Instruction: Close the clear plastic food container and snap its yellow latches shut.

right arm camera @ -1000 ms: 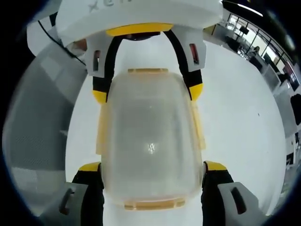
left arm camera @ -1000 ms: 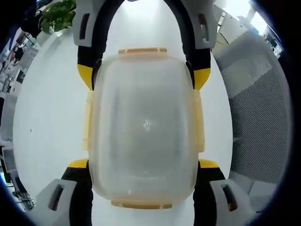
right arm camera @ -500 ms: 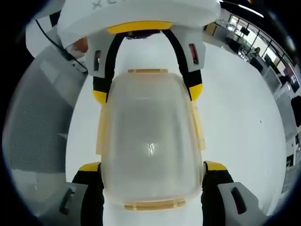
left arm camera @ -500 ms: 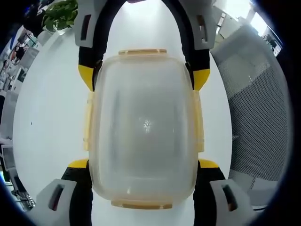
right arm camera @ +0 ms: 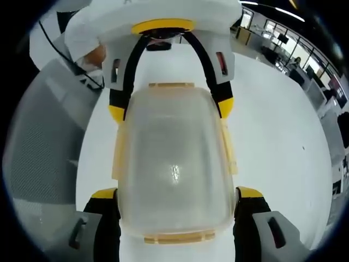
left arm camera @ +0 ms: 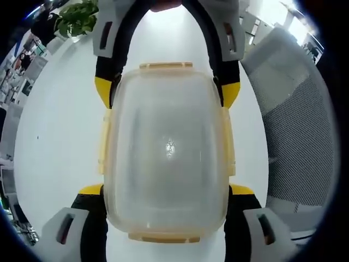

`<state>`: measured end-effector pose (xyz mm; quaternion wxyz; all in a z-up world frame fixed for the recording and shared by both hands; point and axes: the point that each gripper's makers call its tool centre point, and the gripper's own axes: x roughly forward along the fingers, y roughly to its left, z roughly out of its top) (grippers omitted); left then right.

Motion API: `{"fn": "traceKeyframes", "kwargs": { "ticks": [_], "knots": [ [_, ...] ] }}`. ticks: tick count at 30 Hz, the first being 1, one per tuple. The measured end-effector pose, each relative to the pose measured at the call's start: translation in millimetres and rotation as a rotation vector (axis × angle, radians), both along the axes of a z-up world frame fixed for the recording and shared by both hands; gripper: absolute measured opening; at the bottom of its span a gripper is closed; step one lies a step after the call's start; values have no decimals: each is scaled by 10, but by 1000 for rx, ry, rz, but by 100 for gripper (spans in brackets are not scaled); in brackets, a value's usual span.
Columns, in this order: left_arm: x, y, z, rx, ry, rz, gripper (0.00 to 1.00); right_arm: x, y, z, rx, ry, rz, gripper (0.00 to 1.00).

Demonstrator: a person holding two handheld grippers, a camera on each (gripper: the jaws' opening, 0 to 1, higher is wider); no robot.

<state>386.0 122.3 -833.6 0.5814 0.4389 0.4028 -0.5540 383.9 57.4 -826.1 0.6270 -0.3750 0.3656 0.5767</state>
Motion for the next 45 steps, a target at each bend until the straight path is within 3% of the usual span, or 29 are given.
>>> {"fn": "traceKeyframes", "kwargs": {
  "ticks": [45],
  "knots": [
    [101,75,2,15,0,-11,90,103,64,-3,-12,3,-10,87]
  ]
}}
